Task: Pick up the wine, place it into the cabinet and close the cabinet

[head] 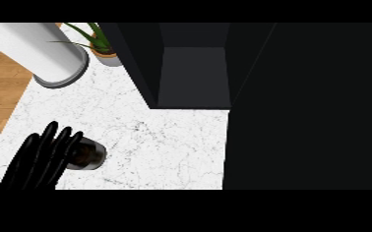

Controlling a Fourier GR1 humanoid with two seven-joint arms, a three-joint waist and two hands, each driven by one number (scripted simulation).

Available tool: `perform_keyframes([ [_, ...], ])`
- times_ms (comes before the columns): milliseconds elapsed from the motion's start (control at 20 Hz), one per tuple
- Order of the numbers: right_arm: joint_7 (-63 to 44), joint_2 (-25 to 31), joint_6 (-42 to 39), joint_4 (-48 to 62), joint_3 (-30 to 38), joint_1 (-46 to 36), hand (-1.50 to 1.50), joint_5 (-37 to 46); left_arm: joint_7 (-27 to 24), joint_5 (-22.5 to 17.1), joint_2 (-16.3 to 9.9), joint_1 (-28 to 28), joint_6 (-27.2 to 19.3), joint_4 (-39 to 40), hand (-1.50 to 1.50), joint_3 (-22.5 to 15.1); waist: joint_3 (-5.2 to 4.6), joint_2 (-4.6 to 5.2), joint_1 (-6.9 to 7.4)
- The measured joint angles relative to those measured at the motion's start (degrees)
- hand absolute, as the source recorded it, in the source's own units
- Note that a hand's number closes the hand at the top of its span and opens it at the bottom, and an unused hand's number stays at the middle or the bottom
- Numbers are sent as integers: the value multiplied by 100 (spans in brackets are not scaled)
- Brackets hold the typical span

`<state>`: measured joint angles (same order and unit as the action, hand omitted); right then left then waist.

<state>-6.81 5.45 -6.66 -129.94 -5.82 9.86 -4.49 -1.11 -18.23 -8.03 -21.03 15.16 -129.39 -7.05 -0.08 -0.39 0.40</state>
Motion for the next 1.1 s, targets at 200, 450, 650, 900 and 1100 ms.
perform_keyframes([
  [200,-414,63,-130,-567,-220,327,-150,-145,297,-422,-85,-409,125,-440,-150,-22,4,12,-18],
  [450,-848,86,-89,-845,-169,176,-150,-295,536,-575,-81,-749,169,-558,-150,-121,7,22,-6],
  [650,-1191,61,12,-980,-293,61,-150,-220,741,-561,-6,-804,-3,-613,-150,-318,8,23,-5],
  [900,-1649,2,237,-1084,-514,-242,-150,-45,884,-554,0,-796,-176,-653,-150,-277,7,20,2],
  [1100,-1866,24,317,-1108,-443,-459,-150,-24,990,-558,-1,-860,-298,-682,-150,-214,8,19,14],
])
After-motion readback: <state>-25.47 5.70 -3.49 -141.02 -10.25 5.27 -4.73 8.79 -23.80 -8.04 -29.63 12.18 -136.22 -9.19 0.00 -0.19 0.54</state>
